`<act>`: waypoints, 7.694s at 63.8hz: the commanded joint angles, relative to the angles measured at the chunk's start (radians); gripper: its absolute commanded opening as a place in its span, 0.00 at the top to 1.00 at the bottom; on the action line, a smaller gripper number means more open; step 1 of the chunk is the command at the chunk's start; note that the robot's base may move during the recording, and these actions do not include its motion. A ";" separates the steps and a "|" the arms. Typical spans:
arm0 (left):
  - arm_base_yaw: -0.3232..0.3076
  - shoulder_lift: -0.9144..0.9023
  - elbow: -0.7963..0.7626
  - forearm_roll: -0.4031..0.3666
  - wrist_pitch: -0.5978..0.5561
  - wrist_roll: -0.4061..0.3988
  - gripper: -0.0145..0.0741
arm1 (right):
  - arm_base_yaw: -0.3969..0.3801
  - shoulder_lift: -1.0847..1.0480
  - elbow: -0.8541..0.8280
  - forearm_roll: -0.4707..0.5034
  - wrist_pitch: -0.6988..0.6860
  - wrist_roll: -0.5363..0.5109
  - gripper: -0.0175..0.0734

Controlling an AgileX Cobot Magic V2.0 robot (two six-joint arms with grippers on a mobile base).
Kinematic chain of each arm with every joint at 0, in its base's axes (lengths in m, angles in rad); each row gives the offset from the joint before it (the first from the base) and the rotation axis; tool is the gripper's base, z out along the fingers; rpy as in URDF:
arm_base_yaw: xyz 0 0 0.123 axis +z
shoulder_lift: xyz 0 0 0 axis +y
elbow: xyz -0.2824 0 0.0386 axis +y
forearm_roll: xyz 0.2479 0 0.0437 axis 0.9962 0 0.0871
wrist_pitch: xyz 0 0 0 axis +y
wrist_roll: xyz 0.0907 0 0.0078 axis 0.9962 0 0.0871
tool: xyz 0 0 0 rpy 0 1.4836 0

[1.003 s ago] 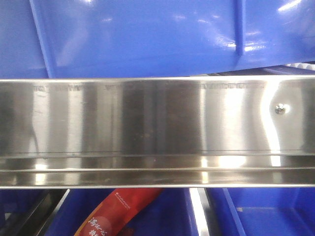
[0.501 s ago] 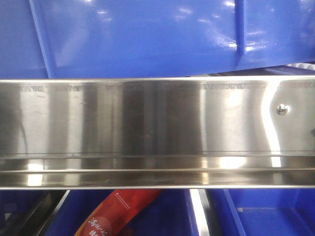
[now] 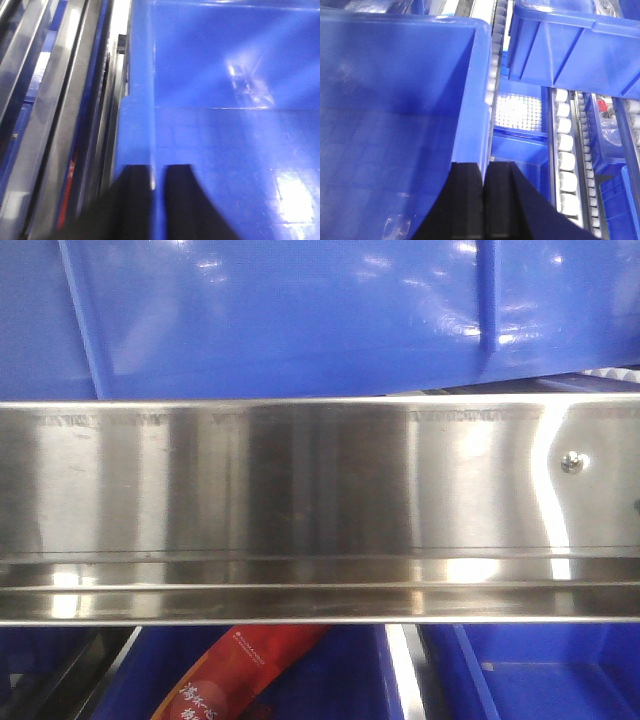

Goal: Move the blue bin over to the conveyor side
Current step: 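Close both grippers on opposite side walls of the blue bin, then lift the blue bin with both grippers and pull it off the rollers, then hold the bin with both grippers while the base backs away from the rack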

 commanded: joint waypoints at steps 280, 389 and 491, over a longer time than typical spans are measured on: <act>-0.195 0.011 -0.435 0.141 0.217 -0.081 0.86 | -0.148 -0.266 0.208 0.097 -0.061 0.011 0.91; -0.231 -0.241 -0.123 0.138 0.217 -0.104 0.86 | -0.148 -0.398 0.320 0.095 -0.104 0.011 0.91; -0.231 -0.241 -0.123 0.142 0.217 -0.104 0.86 | -0.148 -0.398 0.320 0.095 -0.104 0.011 0.91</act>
